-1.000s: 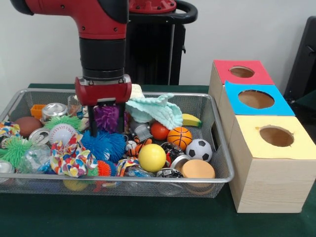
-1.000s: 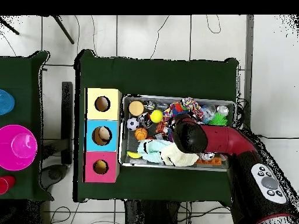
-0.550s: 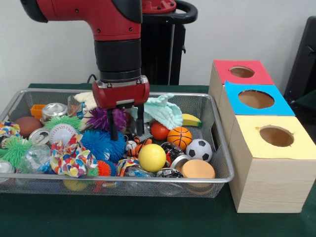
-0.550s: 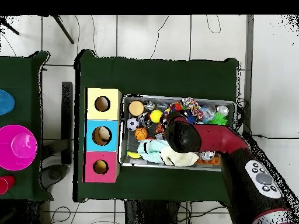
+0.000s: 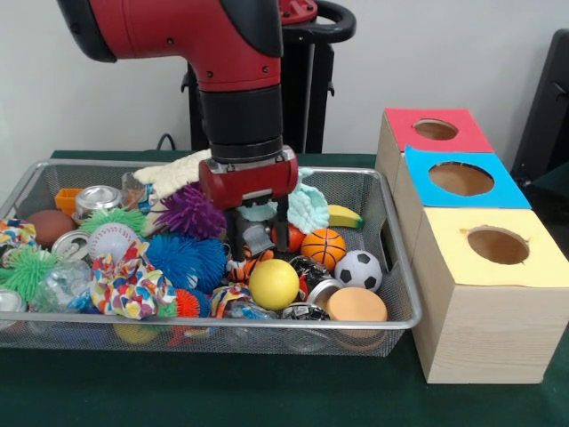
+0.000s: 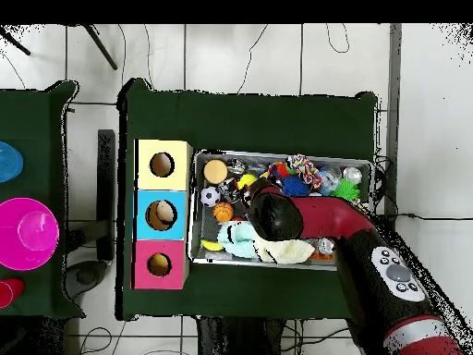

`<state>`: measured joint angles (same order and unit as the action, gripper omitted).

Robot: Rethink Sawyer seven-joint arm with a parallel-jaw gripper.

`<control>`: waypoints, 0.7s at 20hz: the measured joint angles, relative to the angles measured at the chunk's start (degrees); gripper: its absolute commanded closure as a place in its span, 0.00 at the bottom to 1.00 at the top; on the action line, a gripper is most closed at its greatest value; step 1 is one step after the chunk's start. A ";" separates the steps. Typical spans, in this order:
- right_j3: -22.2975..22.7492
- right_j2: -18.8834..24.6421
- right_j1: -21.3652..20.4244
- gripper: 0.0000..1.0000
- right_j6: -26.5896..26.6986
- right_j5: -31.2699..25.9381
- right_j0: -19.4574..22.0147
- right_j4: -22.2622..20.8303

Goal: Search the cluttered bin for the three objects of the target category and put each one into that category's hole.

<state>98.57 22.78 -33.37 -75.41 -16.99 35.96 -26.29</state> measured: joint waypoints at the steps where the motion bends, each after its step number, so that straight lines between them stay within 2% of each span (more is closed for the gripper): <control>1: 0.00 -0.27 0.34 0.00 0.00 0.00 -0.85 -0.33; 8: 0.01 -0.98 1.51 0.00 0.00 0.00 -3.39 -2.41; 14: 0.00 -3.61 1.92 0.00 0.00 0.01 -5.33 -4.54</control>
<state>98.57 19.17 -31.45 -75.41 -16.97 30.63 -30.82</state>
